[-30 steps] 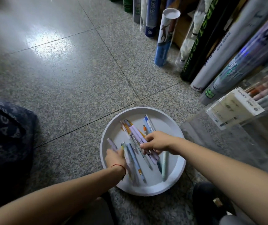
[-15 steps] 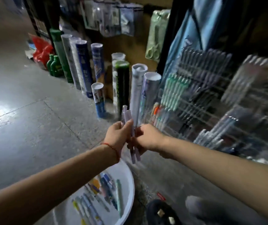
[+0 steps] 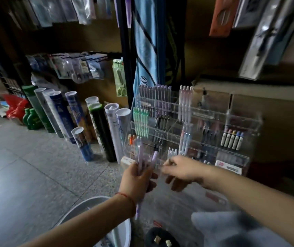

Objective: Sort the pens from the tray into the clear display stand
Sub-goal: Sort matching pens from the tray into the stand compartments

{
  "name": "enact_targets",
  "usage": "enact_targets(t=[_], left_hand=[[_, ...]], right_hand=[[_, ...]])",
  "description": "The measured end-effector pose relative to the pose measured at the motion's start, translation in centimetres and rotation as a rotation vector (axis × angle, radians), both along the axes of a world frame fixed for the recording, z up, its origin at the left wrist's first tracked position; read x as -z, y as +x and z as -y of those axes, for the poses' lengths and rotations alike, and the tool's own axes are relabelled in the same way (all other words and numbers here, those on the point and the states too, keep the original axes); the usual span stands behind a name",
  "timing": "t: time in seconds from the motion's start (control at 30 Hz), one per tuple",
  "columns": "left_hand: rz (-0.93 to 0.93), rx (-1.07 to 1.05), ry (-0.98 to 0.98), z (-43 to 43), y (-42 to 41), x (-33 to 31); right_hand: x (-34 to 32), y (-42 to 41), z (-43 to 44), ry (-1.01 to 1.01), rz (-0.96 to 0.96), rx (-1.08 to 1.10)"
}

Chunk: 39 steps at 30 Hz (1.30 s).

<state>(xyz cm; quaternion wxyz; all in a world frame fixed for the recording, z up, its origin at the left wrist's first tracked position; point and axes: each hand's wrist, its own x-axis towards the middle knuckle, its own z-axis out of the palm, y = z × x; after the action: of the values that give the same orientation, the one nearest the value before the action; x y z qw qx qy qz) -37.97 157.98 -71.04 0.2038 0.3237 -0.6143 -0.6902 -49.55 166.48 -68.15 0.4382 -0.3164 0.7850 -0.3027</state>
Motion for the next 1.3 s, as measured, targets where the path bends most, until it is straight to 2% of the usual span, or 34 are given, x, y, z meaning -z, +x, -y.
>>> enact_targets(t=[0.1,0.2,0.33,0.5,0.63,0.83,0.93,1.0,1.13,1.3], left_hand=[[-0.02,0.124,-0.166,-1.8,-0.5,-1.0],[-0.055,0.109,-0.251,-2.4,-1.6,-1.6],[-0.084,0.127,-0.316,-2.5,-2.9,-1.8],[-0.026,0.179,-0.302,-2.3,-4.5,-1.7],[-0.043,0.205,-0.259,-3.0,-6.1,-1.2],[-0.027,0.261,-0.266,-2.7,-8.8,-1.1],[0.011,0.288,-0.197,-1.4,-9.9,-0.4],[0.065,0.254,-0.234,0.4,-9.9,0.6],[0.287,0.125,-0.481,5.3,-8.3,4.4],[0.425,0.131,-0.472,7.4,-6.8,8.1]], right_hand=[[-0.6,-0.4,-0.7,-0.286,0.18,0.221],[-0.6,-0.2,-0.9,-0.424,0.134,0.392],[-1.0,-0.8,-0.9,-0.495,-0.015,0.619],[-3.4,-2.7,-2.1,-0.489,-0.006,0.555],[-3.2,-3.5,-2.6,-0.502,-0.033,0.603],[-2.8,-5.3,-2.4,-0.512,-0.187,0.598],[-3.0,-6.6,-2.6,-0.535,-0.282,0.531],[-2.5,-7.3,-2.8,-0.534,-0.334,0.503],[0.5,-6.7,-1.5,-0.391,-0.421,0.358],[4.5,-6.0,2.0,-0.41,-0.46,0.378]])
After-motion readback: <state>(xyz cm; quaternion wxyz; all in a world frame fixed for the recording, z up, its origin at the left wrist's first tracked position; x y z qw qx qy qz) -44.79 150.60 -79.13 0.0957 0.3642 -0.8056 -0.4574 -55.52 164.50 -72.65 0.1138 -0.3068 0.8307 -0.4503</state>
